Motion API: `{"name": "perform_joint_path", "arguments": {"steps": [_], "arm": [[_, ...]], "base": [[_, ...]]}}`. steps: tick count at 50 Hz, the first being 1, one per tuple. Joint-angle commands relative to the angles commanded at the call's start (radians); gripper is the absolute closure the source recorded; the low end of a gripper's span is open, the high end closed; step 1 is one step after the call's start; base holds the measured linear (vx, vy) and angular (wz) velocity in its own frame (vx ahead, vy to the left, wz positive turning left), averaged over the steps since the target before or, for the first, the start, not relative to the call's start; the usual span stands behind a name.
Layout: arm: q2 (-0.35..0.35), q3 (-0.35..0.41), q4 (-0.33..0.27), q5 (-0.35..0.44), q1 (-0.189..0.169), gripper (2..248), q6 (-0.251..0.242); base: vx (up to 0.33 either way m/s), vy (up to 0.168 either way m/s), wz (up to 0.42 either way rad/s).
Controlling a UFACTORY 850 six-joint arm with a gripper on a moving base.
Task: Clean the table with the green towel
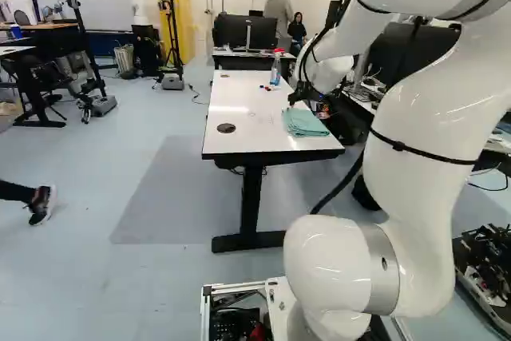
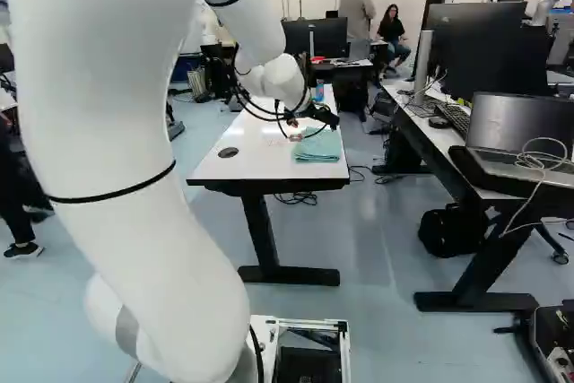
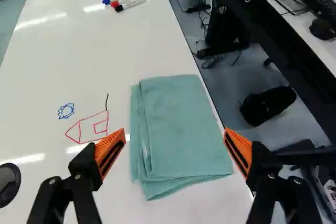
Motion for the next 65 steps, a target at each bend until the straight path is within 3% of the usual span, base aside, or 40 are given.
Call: {"name": "perform_joint_path", "arguments": {"steps": [7,30,65], "arm": [[-0.035,-0.04,0.0,-0.052,-0.002,3,0.0],[-0.143,-0.167,0.0,-0.052,-0.003,3,0.0],[-0.179,-0.175,0.0,-0.052,-0.002,3,0.0]], "base": [[0.0,0.0,0.0],[0.0,0.0,0.0],[0.0,0.0,0.0]]}}
